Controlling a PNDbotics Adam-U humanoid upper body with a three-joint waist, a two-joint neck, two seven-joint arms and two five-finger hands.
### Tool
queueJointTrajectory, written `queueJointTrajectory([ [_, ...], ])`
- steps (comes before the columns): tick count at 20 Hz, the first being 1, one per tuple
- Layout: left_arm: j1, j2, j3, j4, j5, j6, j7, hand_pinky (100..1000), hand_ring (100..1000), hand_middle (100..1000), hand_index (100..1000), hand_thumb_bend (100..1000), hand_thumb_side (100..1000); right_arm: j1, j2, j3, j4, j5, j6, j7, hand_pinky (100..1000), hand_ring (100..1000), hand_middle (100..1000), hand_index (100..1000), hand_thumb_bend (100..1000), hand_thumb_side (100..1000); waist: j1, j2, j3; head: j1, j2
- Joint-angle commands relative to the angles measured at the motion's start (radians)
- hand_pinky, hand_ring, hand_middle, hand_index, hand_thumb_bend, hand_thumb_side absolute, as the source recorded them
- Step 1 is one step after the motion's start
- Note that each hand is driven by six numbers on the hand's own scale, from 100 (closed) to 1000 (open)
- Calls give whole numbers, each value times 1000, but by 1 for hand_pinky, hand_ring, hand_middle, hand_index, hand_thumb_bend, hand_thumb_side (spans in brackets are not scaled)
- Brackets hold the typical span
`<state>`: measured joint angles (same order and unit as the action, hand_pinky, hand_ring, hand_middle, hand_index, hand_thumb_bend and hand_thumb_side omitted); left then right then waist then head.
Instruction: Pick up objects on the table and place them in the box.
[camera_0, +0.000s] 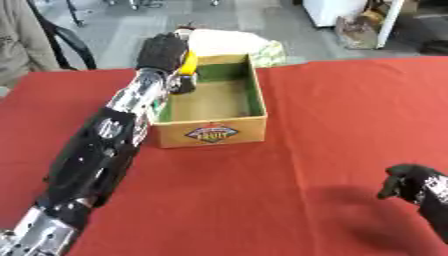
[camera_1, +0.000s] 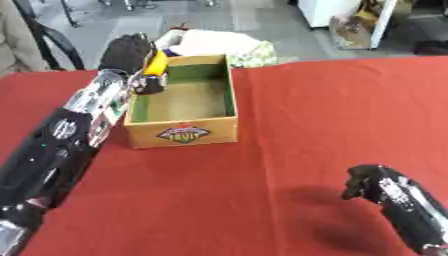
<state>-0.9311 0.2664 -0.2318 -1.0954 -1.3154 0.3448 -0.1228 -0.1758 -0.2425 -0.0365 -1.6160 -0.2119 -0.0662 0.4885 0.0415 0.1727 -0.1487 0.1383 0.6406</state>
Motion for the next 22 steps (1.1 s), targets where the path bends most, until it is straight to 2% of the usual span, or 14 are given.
queueJointTrajectory([
  [1,-20,-1,-2,22,-11,2,20,541,372,301,340,100,245,-11,-10,-1,-16,4,-3,4,607,554,532,707,100,696,-3,-13,-2,-2,-11],
  [3,-16,-5,-7,40,-12,-3,1,546,386,326,356,100,244,-12,-10,-1,-16,4,-3,3,607,554,532,707,100,696,-2,-13,-3,-4,-11],
  [6,-11,-9,-8,50,-16,-6,-27,571,451,407,439,100,244,-11,-9,-1,-16,4,-2,4,607,554,532,707,100,696,-3,-12,-4,-5,-12],
  [11,-3,-14,-13,46,-6,-5,-54,601,521,491,522,100,244,-12,-8,-2,-16,4,-2,3,607,554,532,707,100,695,-3,-12,-5,-6,-14],
  [13,2,-14,-14,44,7,-2,-59,650,617,603,671,100,235,-11,-8,-1,-16,4,-2,3,607,554,532,707,100,695,-2,-12,-5,-6,-14],
  [15,6,-13,-16,42,21,-1,-68,675,668,667,734,100,231,-11,-7,-2,-17,5,-1,3,607,554,532,707,100,694,-2,-12,-5,-6,-15],
  [17,9,-10,-18,39,27,-1,-78,723,742,748,812,313,257,-11,-8,-2,-17,5,-1,3,607,554,532,707,100,694,-2,-12,-6,-6,-15],
  [19,12,-8,-19,34,26,-1,-87,747,766,777,843,421,279,-11,-8,-2,-16,5,-1,2,607,554,532,707,100,694,-1,-12,-5,-7,-15],
  [20,14,-8,-19,31,25,-1,-90,763,785,797,864,489,381,-11,-8,-2,-16,5,0,2,607,554,532,706,100,693,-1,-12,-5,-7,-15],
  [22,16,-7,-19,26,22,-1,-96,779,799,816,885,543,509,-11,-8,-2,-16,5,0,2,607,554,532,706,100,693,-1,-12,-5,-7,-15],
])
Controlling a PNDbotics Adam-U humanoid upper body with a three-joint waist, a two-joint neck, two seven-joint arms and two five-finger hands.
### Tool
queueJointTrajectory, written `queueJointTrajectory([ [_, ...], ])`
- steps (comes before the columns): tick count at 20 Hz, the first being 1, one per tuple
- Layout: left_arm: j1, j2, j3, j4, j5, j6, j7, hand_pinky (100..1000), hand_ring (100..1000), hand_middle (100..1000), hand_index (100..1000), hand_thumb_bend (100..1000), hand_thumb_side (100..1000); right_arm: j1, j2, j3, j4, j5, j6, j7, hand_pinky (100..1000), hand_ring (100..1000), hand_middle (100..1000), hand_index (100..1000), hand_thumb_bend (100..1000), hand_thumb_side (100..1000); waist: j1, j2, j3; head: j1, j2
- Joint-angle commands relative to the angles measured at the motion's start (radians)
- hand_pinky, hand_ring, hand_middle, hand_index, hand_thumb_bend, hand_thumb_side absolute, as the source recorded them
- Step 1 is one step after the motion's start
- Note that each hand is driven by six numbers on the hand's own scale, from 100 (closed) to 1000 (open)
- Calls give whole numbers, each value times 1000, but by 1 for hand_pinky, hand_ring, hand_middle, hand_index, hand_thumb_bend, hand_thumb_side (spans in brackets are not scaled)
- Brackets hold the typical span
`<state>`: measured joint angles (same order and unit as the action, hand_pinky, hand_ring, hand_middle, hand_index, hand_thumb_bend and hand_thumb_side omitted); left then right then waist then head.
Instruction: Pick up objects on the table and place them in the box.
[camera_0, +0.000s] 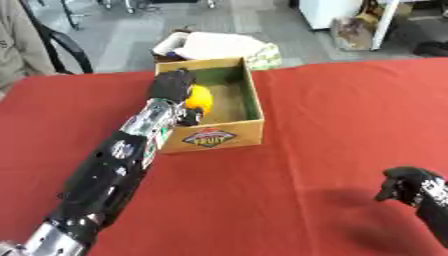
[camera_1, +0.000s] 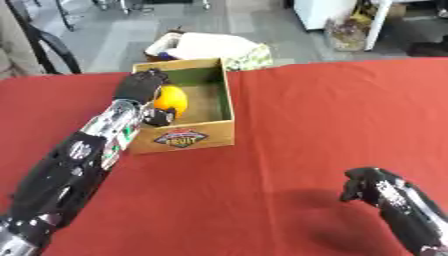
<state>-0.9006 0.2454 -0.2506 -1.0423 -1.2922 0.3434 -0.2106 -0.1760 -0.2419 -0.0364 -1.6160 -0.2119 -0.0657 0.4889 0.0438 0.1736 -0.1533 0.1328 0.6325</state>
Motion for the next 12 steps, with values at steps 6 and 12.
queueJointTrajectory([
  [6,-1,21,14,-66,24,17,19,819,828,851,915,535,728,-10,-8,-3,-16,5,0,1,607,554,532,707,100,693,-3,-13,0,-2,-7],
  [12,28,48,68,-216,199,88,187,811,797,822,894,169,842,-8,-8,-6,-16,6,0,0,608,554,532,707,100,694,-3,-14,6,-6,-6],
])
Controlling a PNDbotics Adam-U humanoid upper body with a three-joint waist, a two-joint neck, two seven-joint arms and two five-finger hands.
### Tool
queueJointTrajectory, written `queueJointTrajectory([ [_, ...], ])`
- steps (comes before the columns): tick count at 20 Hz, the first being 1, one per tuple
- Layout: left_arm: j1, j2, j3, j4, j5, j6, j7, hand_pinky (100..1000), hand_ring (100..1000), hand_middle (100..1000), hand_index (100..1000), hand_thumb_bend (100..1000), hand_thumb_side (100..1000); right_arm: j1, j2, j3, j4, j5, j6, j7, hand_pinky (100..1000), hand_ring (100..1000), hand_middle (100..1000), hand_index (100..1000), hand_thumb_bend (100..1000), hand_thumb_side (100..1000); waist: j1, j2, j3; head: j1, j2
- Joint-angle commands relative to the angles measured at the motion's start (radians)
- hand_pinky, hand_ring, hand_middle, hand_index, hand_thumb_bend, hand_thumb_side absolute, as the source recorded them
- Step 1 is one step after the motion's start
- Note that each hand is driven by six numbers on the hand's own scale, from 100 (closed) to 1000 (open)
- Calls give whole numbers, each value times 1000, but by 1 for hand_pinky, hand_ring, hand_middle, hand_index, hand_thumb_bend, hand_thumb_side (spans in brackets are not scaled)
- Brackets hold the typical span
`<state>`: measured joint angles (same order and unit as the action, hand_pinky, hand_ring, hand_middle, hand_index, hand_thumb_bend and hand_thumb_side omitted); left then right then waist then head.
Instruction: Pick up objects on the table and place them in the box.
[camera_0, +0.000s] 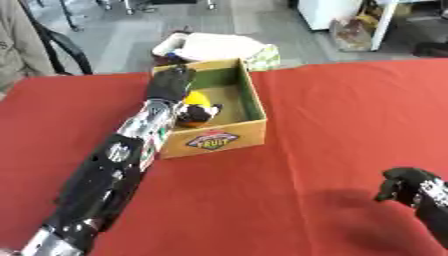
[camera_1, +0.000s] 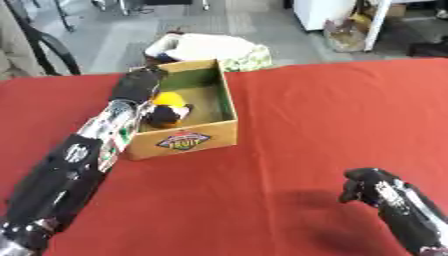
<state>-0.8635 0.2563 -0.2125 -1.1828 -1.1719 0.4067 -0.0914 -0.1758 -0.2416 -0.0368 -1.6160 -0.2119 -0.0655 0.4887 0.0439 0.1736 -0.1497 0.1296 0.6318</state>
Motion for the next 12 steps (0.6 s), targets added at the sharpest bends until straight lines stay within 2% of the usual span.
queueJointTrajectory([
  [1,-2,43,43,-104,139,37,105,806,787,813,885,100,881,-8,-9,-6,-16,6,0,0,608,554,532,707,100,694,-3,-14,4,-4,-6],
  [3,18,50,74,-158,292,57,184,790,763,787,866,100,980,-7,-8,-7,-15,6,0,0,608,555,532,707,100,695,-3,-16,8,-8,-5],
  [6,60,67,112,-224,594,42,310,774,748,772,855,100,1000,-5,-9,-8,-16,7,0,-1,608,555,532,707,100,694,-2,-16,14,-12,-7],
  [9,114,95,135,-283,873,-22,446,738,719,748,842,100,1000,-5,-10,-10,-16,8,0,-2,608,555,533,708,100,694,-1,-17,19,-17,-7],
  [12,170,126,135,-340,1088,-95,534,724,707,739,840,100,1000,-4,-10,-11,-16,7,1,-3,608,554,532,707,100,693,0,-18,23,-20,-9],
])
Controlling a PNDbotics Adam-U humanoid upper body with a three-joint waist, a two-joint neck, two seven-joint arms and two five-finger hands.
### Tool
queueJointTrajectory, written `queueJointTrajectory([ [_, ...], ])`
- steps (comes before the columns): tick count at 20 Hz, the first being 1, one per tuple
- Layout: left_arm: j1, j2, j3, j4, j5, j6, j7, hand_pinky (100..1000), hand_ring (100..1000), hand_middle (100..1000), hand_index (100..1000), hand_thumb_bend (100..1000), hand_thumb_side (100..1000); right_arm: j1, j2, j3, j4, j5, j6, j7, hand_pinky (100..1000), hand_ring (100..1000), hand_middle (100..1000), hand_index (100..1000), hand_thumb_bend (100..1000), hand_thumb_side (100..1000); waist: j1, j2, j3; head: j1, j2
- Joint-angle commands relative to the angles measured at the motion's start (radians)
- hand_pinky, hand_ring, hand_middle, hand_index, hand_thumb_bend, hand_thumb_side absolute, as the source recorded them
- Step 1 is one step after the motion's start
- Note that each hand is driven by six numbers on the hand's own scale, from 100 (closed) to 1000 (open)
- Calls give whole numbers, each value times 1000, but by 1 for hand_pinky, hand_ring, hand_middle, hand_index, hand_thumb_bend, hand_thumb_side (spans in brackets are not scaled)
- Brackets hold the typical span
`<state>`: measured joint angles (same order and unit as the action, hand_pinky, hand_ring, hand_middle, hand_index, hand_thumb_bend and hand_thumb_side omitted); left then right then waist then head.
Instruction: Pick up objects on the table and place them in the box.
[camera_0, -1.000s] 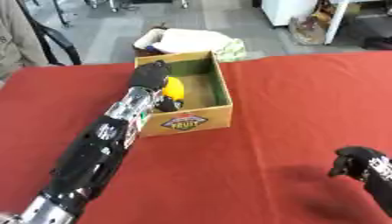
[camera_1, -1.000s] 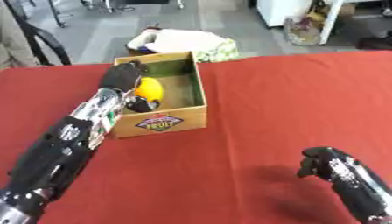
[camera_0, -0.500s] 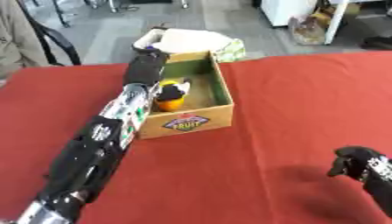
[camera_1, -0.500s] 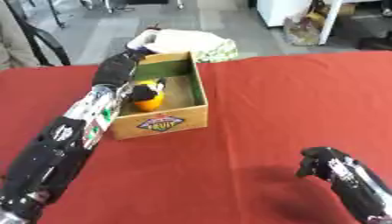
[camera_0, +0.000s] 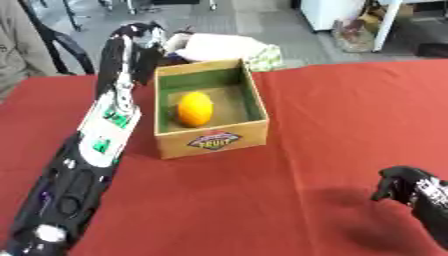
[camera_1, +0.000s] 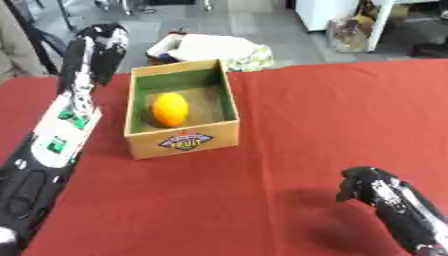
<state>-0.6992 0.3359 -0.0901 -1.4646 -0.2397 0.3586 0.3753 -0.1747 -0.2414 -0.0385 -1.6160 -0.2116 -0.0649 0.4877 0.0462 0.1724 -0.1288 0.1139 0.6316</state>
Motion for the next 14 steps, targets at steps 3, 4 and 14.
queueJointTrajectory([
  [3,66,72,18,-119,297,-101,101,714,696,727,840,100,1000,-8,-11,-8,-17,6,1,-2,608,554,532,707,100,690,-2,-18,10,-6,-9],
  [4,84,78,22,-137,327,-113,108,714,695,726,840,100,1000,-8,-11,-9,-17,6,1,-2,608,554,532,707,100,690,-2,-18,11,-6,-9],
  [14,209,94,52,-212,444,-153,143,696,669,697,830,100,1000,-7,-12,-11,-18,5,1,-6,607,554,532,707,100,690,-3,-17,20,-8,-6],
])
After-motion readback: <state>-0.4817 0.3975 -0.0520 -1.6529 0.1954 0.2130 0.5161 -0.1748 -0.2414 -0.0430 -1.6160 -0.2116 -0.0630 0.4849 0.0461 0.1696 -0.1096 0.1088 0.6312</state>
